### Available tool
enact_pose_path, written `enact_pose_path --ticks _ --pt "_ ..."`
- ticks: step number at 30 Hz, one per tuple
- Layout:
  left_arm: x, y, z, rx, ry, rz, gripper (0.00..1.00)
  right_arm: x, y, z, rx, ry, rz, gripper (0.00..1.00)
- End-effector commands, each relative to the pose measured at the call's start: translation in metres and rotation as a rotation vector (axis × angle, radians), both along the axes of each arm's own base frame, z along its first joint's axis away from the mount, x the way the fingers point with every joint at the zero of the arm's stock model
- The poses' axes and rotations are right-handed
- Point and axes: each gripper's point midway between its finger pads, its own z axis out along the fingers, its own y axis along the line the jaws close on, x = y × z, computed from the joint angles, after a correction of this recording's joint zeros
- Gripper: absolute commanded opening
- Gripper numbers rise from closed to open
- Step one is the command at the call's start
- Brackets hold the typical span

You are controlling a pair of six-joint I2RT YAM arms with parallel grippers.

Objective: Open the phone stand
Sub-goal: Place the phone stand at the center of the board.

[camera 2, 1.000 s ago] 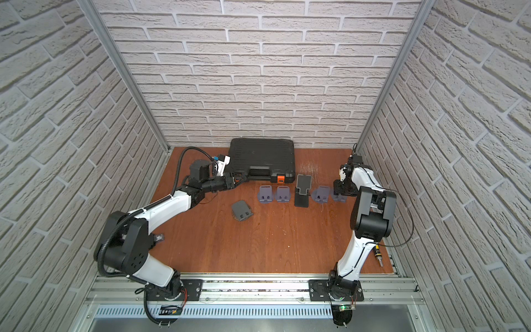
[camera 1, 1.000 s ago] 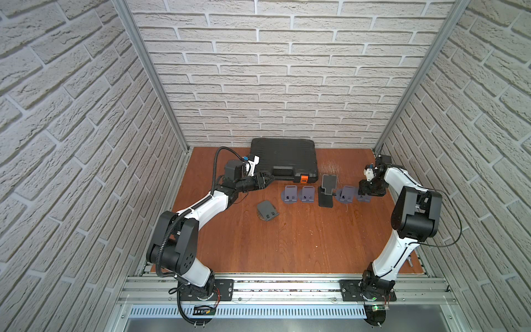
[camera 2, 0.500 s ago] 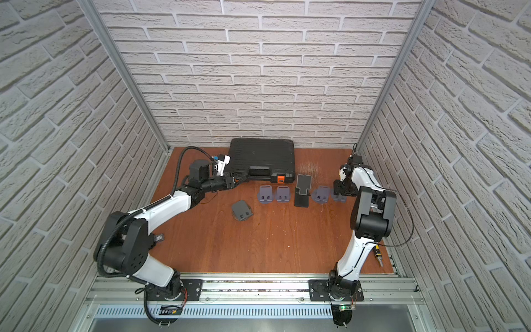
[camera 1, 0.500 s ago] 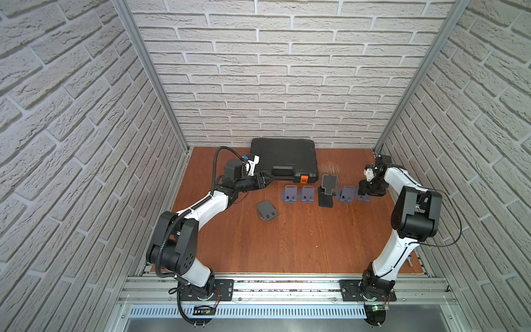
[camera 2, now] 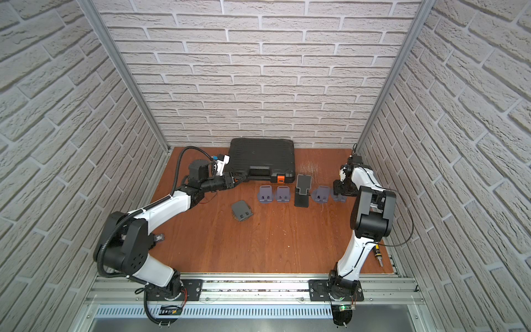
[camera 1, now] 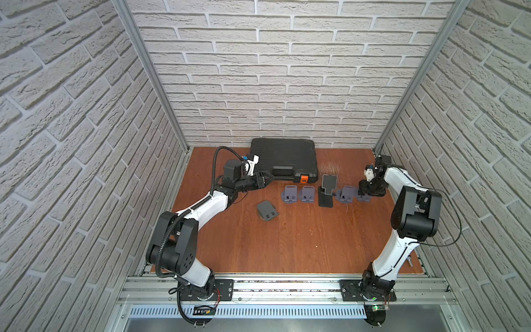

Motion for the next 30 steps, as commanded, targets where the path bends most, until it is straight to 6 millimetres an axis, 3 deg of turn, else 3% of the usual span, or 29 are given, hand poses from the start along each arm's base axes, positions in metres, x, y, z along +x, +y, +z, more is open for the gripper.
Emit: enact_pose_path --ticks 1,9,17,23,30 --pt "-0.002 0.002 0.014 -0.024 -0.053 -0.005 0.40 -0.009 0.002 -0.009 0.016 0.050 -0.014 0.67" --pt "-0.002 0.002 0.013 -0.025 -0.051 -0.004 0.40 -0.008 0.002 -0.002 0.012 0.032 -0.021 0.75" --pt "-0.001 0.002 0.012 -0.030 -0.050 -0.001 0.40 -0.005 0.001 0.032 -0.009 -0.044 -0.036 0.78" --pt "-0.001 0.002 0.012 -0.031 -0.051 0.000 0.40 -0.008 -0.004 0.082 -0.065 -0.143 -0.054 0.80" --pt "-0.002 0.006 0.011 -0.022 -0.049 0.025 0.40 -0.021 0.004 0.166 -0.088 -0.341 -0.096 0.88"
